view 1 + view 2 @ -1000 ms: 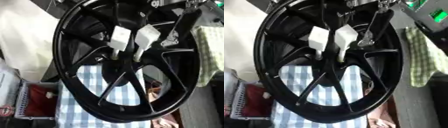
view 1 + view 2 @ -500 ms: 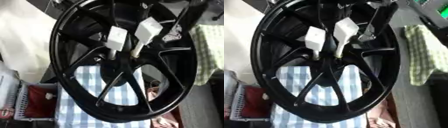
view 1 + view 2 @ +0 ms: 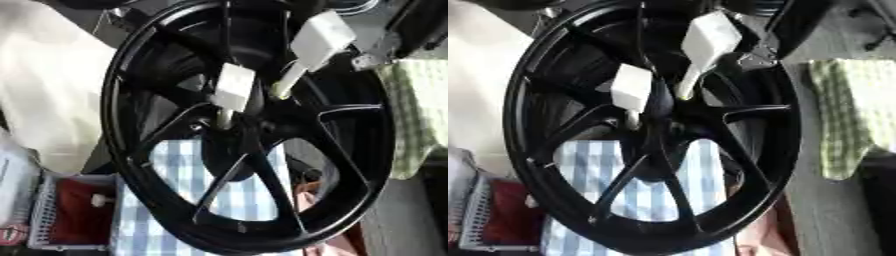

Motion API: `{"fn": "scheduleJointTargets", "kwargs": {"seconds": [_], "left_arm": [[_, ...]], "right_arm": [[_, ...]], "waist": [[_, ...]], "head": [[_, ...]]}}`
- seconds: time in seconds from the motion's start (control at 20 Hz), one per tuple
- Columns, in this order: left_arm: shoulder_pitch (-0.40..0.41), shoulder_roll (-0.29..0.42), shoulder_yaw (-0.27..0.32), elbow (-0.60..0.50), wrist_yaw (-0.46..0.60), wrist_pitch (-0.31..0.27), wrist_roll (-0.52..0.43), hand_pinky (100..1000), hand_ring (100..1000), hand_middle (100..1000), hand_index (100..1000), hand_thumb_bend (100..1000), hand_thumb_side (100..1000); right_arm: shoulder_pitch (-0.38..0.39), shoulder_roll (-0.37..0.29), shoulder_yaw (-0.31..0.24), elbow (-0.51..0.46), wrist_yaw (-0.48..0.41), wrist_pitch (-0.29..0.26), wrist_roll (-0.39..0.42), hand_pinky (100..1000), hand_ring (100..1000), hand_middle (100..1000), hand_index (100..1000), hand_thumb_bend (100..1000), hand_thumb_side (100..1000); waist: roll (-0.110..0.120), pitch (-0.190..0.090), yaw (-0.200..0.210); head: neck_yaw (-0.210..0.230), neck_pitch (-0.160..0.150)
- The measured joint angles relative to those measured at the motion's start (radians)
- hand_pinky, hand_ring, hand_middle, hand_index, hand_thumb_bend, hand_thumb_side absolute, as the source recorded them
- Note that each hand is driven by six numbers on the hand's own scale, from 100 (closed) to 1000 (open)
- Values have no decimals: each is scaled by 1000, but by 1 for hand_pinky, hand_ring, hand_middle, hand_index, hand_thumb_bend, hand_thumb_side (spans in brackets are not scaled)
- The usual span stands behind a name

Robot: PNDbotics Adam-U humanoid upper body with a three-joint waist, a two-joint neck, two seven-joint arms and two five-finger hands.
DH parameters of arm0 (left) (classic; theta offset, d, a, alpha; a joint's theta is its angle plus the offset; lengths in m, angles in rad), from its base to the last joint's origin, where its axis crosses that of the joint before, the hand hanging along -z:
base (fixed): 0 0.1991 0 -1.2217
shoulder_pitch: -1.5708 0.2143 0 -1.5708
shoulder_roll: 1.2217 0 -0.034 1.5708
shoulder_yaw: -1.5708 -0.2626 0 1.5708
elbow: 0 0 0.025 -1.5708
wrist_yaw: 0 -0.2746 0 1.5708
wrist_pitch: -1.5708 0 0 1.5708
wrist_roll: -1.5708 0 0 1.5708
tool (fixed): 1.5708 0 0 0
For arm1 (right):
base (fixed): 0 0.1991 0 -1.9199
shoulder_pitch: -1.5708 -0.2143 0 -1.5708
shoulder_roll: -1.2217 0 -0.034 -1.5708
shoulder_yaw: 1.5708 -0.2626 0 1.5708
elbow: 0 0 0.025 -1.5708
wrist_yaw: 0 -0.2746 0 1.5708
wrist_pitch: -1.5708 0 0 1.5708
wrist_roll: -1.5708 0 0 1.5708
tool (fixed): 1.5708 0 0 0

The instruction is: Pull the pin out of the wheel hub.

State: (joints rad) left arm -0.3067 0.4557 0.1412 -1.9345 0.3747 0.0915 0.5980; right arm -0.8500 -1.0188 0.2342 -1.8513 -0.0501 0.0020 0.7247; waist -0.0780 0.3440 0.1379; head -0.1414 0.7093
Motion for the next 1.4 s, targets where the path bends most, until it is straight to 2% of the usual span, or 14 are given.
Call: {"fn": "scheduleJointTargets", "kwargs": {"seconds": [0.35, 0.65, 0.85, 1.15, 1.35, 1.4], "left_arm": [[8, 0, 11, -6, -3, -2, 8, 793, 665, 599, 756, 256, 698], [15, 0, 18, -7, -6, -5, 16, 793, 666, 599, 756, 256, 696], [19, 0, 24, -11, -7, -7, 24, 793, 665, 599, 756, 255, 695], [34, 0, 30, -14, -10, -9, 33, 794, 665, 599, 756, 253, 694], [35, 0, 34, -18, -11, -11, 37, 794, 665, 599, 756, 253, 694], [35, 0, 35, -19, -11, -11, 38, 794, 665, 599, 756, 253, 694]], "right_arm": [[173, -75, -158, 27, -23, -1, -152, 799, 675, 470, 516, 130, 100], [344, -98, -310, 143, -32, -7, -321, 801, 672, 469, 516, 110, 100], [433, -96, -388, 226, -26, -10, -414, 801, 671, 470, 520, 100, 100], [546, -48, -462, 302, 25, -6, -524, 805, 684, 496, 551, 100, 100], [609, -2, -483, 325, 64, 0, -562, 826, 729, 570, 634, 191, 154], [622, 10, -487, 330, 76, 3, -570, 840, 755, 653, 696, 247, 218]], "waist": [[9, -2, -16], [22, -1, -30], [36, 2, -41], [59, 3, -55], [67, 3, -60], [68, 3, -62]], "head": [[18, -9], [28, -9], [36, -9], [57, -8], [61, -8], [61, -8]]}}
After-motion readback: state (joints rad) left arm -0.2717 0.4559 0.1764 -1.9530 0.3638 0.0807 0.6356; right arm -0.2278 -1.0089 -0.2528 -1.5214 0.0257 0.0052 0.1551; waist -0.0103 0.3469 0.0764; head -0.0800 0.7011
